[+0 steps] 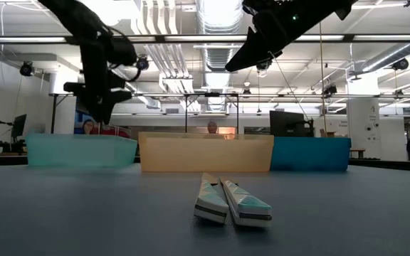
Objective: Sort silverware by color (type)
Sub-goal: Put the white knife in the orange bin
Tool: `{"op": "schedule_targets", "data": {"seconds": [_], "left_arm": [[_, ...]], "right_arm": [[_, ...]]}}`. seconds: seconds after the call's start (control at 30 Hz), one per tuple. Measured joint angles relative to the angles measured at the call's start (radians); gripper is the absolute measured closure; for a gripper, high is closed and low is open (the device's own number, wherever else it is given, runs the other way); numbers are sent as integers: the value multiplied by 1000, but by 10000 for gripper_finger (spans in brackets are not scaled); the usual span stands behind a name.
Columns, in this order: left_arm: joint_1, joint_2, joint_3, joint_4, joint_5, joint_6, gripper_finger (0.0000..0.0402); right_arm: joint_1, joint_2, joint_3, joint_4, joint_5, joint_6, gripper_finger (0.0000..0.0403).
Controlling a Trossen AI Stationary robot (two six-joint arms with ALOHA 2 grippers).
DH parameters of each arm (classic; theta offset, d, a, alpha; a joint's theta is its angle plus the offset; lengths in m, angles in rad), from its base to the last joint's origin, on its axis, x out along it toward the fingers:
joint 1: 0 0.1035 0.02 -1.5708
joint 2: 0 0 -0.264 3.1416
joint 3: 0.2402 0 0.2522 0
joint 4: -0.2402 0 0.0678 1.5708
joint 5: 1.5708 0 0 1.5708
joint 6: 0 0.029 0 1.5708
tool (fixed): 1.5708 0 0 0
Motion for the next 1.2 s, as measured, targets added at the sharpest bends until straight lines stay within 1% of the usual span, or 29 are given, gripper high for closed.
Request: {"op": "schedule_targets", "data": {"seconds": [0.07,0.17,0.23,0.4,0.47,0.57,0.7,0.8,0.9,0.97,1.2], "left_arm": [[-29,-42,-2,2,1,-20,272],[-105,-108,-15,17,3,-52,272],[-177,-148,-34,50,-2,-71,272],[-393,-243,-113,164,-94,-96,272],[-484,-275,-149,214,-115,-95,272],[-615,-317,-209,300,-120,-59,272],[-775,-353,-295,442,-120,32,272],[-871,-371,-352,552,-121,115,272],[-934,-384,-402,638,-120,194,272],[-954,-396,-430,677,-120,242,272],[-953,-435,-458,697,-121,389,272]], "right_arm": [[0,0,0,0,0,0,197],[0,0,0,0,0,0,197],[0,0,0,0,0,0,197],[0,0,0,0,0,9,197],[0,0,0,0,0,23,197],[0,0,12,0,0,54,197],[1,0,33,41,-1,111,197],[18,0,32,-1,-32,127,197],[43,0,28,-71,-87,222,197],[63,2,27,-98,-107,318,197],[135,5,26,-105,-118,709,197]]}}
